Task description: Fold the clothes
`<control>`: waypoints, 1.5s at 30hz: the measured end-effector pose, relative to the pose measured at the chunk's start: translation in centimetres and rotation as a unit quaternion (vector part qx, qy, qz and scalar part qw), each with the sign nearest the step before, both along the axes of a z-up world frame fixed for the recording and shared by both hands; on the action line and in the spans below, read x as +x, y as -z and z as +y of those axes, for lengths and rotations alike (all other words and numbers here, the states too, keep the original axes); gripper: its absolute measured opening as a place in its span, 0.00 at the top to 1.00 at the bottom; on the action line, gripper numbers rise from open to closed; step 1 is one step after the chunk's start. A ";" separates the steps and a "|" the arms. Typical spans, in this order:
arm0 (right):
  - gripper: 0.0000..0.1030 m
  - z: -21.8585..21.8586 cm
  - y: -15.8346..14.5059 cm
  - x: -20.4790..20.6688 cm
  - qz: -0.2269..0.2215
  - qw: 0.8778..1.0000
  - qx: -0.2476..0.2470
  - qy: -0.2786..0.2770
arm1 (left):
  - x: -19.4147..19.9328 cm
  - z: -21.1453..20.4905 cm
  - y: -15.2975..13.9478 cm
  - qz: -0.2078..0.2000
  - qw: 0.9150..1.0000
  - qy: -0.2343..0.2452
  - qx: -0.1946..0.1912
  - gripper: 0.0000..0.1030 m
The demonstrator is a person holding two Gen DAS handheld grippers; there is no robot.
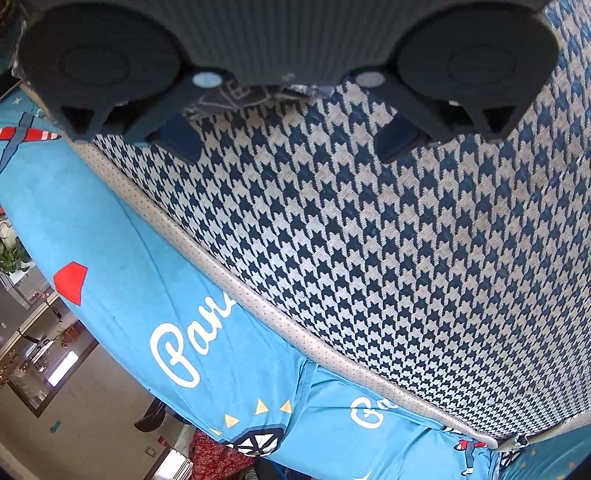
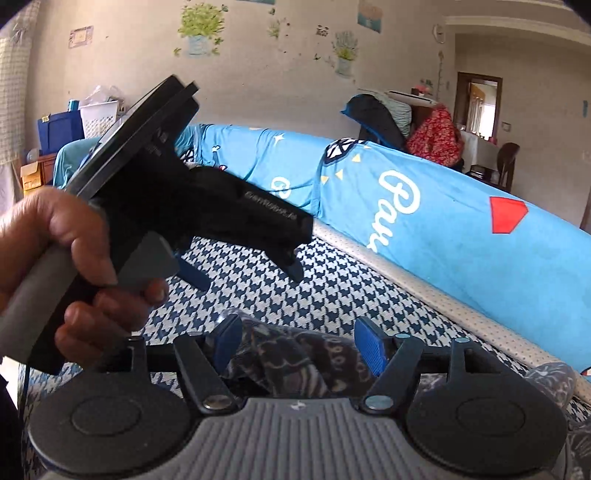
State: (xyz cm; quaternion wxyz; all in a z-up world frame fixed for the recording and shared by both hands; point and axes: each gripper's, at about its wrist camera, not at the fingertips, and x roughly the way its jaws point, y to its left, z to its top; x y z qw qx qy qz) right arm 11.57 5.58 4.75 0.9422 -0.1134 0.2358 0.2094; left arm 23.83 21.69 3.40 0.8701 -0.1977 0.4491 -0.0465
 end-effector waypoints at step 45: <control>0.78 -12.8 -5.9 -1.2 -0.084 0.885 0.185 0.419 | -3.1 0.5 -1.6 -0.013 1.000 -0.006 -0.019 0.02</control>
